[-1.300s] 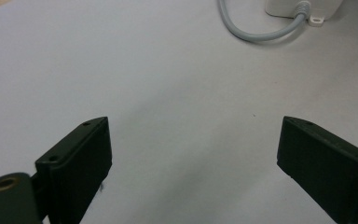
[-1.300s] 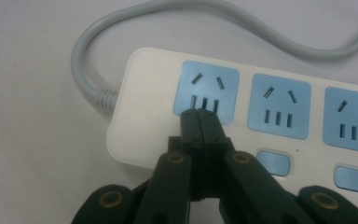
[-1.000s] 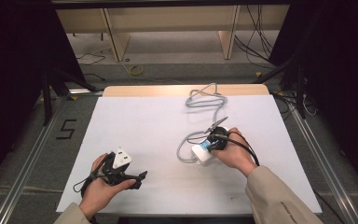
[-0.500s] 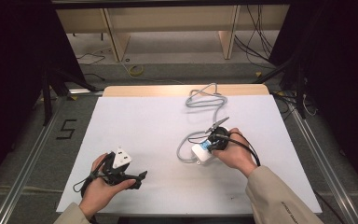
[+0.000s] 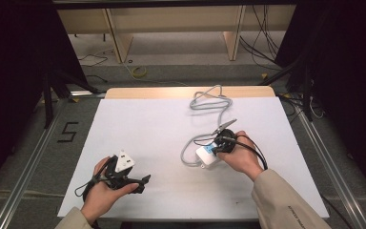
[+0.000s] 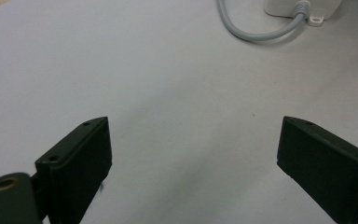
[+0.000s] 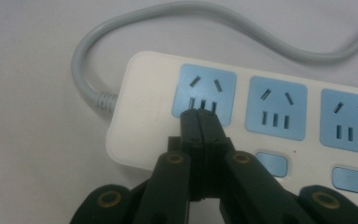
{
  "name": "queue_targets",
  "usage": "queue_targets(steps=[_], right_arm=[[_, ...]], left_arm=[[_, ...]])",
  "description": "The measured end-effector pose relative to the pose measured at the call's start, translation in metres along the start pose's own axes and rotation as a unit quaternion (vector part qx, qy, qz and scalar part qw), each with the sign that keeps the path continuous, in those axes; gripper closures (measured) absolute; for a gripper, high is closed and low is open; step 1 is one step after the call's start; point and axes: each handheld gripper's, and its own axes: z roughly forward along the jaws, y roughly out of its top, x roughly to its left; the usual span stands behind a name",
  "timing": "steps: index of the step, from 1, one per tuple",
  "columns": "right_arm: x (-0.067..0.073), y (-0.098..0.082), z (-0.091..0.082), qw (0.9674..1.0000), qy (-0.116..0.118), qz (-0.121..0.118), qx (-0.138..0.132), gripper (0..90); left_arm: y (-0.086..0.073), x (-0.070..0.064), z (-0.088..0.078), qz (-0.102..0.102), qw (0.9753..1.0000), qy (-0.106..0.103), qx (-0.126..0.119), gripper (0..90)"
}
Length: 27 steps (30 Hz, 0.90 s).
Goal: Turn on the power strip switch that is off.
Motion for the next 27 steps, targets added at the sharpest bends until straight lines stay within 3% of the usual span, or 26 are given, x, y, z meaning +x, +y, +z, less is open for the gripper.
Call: queue_targets(steps=[19,27], right_arm=[[-0.008,-0.008,-0.018,0.9971,-0.003,0.022,-0.073,82.0],[-0.011,-0.016,-0.022,0.9959,-0.004,0.031,-0.085,79.2]], left_arm=[[0.0,0.0,0.001,0.0,1.0,0.0,0.002,9.7],[0.0,0.0,0.001,-0.002,1.0,0.0,0.003,9.7]])
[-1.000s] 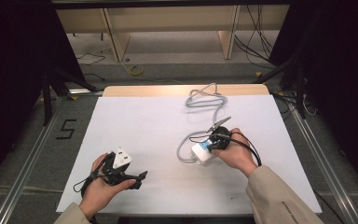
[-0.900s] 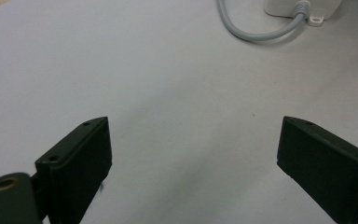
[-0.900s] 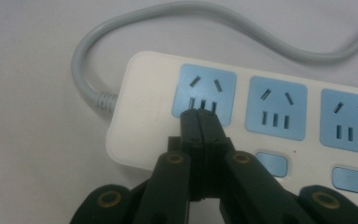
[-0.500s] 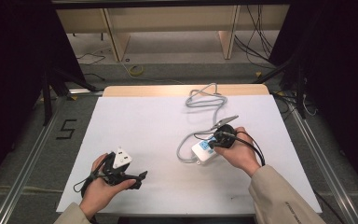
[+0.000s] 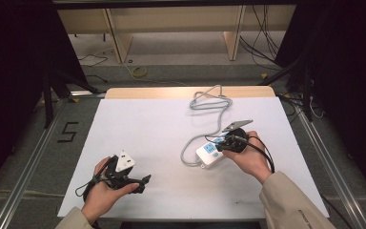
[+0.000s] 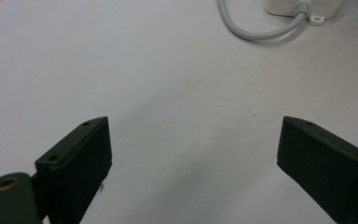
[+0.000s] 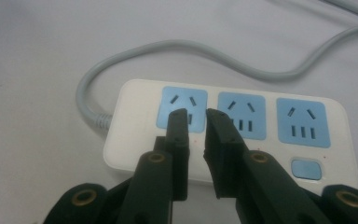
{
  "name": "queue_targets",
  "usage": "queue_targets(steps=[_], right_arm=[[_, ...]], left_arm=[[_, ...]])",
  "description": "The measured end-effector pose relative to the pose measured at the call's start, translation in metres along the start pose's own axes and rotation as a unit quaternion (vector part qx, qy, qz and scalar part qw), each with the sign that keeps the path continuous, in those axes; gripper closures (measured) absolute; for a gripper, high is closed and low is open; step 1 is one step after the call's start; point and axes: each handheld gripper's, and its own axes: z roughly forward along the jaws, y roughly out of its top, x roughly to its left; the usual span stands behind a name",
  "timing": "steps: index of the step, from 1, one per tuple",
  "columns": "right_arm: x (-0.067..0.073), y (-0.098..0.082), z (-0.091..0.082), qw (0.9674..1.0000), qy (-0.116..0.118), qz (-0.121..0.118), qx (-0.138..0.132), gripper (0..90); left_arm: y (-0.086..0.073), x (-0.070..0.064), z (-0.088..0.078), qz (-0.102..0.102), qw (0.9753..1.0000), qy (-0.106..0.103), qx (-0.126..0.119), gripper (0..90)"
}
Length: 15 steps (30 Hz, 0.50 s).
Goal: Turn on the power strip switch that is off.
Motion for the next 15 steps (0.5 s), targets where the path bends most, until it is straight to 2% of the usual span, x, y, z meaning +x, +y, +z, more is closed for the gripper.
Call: queue_targets(steps=[15], right_arm=[[-0.005,-0.014,-0.018,0.999,-0.007,0.016,-0.04,69.0]], left_arm=[[0.0,0.001,0.0,-0.002,1.0,0.0,0.001,9.7]])
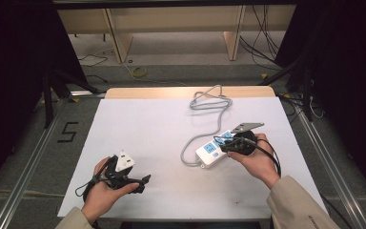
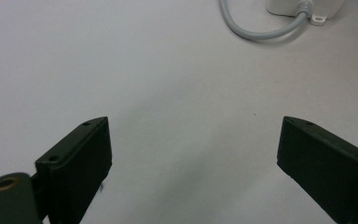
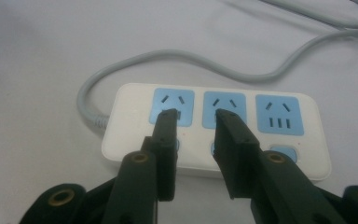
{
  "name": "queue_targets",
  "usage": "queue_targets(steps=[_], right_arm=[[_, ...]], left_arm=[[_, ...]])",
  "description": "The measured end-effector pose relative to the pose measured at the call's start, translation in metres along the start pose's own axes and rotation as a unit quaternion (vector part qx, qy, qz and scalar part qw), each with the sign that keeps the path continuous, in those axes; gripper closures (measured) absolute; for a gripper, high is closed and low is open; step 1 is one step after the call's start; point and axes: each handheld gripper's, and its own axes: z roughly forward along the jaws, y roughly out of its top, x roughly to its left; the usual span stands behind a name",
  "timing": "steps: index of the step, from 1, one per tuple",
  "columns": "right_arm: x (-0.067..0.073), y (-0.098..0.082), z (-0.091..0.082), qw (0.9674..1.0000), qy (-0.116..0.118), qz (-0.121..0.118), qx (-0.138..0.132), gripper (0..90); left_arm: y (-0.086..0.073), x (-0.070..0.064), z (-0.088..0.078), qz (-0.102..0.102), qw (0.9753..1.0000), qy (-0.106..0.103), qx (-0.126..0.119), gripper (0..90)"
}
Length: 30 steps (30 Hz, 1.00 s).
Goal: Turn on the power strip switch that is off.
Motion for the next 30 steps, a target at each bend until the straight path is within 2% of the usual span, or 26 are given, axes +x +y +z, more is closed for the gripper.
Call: queue_targets(steps=[12,23,30], right_arm=[[-0.005,-0.016,-0.017,0.9993,-0.004,0.016,-0.033,59.5],[-0.01,-0.033,-0.034,0.9964,-0.005,0.024,-0.081,49.2],[-0.008,-0.049,-0.046,0.9951,0.001,0.027,-0.096,43.9]], left_arm=[[0.0,0.0,0.0,-0.003,1.0,0.001,-0.001,9.7],[-0.001,0.001,0.0,-0.003,1.0,0.002,-0.001,9.7],[-0.001,0.001,-0.001,-0.004,1.0,0.002,-0.002,9.7]])
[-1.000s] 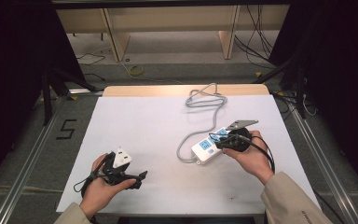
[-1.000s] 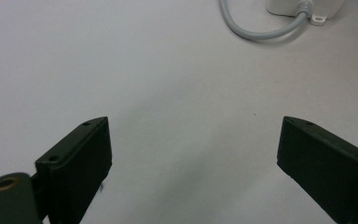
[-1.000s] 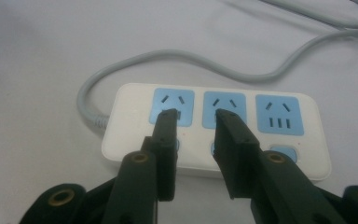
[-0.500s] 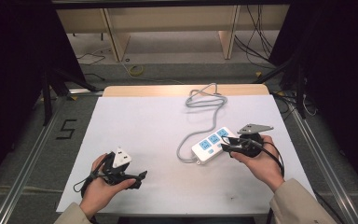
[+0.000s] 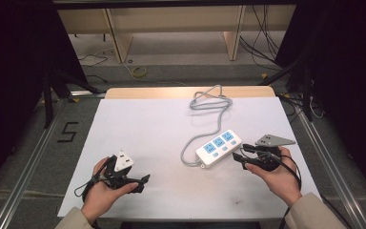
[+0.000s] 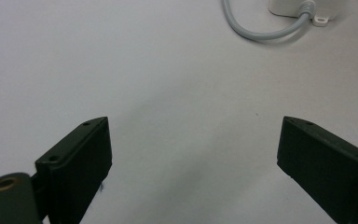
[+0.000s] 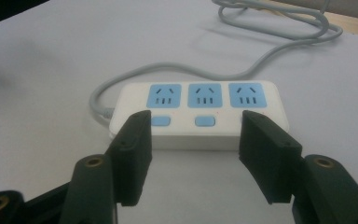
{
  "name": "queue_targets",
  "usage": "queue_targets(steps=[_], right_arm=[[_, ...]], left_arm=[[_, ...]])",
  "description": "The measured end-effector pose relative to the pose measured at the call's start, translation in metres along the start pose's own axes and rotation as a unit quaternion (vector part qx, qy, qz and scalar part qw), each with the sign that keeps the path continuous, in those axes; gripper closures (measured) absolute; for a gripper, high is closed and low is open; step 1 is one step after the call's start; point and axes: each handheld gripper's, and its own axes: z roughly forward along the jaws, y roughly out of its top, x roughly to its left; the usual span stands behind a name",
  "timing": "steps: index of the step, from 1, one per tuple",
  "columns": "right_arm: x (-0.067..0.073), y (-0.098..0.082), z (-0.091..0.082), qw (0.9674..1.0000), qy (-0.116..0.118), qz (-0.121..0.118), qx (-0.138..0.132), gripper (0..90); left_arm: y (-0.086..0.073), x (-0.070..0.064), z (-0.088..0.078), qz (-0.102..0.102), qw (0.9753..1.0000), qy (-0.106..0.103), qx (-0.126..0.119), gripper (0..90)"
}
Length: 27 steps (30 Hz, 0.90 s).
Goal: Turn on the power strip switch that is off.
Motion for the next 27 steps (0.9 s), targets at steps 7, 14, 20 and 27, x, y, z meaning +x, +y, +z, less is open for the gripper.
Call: queue_targets(steps=[7,14,20,27], right_arm=[[-0.001,-0.012,-0.013,0.9999,-0.004,0.004,-0.016,38.2],[0.0,-0.021,-0.019,0.9998,-0.009,0.002,-0.019,34.3],[-0.001,-0.022,-0.022,0.9994,-0.014,0.005,-0.03,32.5],[-0.001,-0.023,-0.021,0.9995,-0.014,0.006,-0.027,32.3]], left_arm=[[0.0,0.0,0.0,0.001,1.0,0.0,0.0,9.7],[0.0,0.0,0.0,0.002,1.0,0.0,-0.001,9.7],[0.001,0.0,0.0,0.002,1.0,-0.001,-0.001,9.7],[0.001,-0.001,0.0,0.002,1.0,-0.002,-0.001,9.7]])
